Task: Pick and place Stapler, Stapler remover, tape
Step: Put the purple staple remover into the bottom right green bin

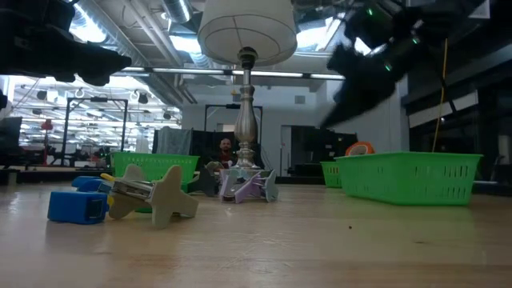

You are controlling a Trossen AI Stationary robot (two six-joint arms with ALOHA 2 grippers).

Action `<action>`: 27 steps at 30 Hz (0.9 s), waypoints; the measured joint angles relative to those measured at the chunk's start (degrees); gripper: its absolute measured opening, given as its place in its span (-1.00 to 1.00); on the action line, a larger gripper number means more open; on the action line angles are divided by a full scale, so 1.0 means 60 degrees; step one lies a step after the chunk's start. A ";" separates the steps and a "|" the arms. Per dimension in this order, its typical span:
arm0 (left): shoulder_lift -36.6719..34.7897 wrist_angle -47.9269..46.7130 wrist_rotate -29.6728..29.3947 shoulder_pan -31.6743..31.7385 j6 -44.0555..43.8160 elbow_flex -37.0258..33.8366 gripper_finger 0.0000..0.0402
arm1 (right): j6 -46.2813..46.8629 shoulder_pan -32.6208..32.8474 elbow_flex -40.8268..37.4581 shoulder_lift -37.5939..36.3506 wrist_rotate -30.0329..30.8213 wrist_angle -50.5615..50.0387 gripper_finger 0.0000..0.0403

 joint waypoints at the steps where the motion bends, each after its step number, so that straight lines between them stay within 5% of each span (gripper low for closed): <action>1: -0.0001 0.0001 0.0000 -0.0002 0.0000 0.0000 -0.22 | -0.0081 0.0000 0.0258 0.0000 0.0002 0.0022 -0.87; 7: 0.0000 0.0004 0.0000 -0.0004 0.0000 0.0004 -0.22 | -0.1414 0.0118 0.1481 0.0047 0.0000 -0.0022 -0.78; 15: -0.0003 0.0003 0.0000 0.0000 0.0000 0.0000 -0.22 | -0.0991 0.0468 0.1703 0.0391 0.0000 0.0348 -0.32; 27: -0.0004 0.0002 0.0000 0.0000 0.0000 0.0001 -0.22 | -0.0969 0.1192 0.2275 0.3199 -0.0033 0.1216 -0.13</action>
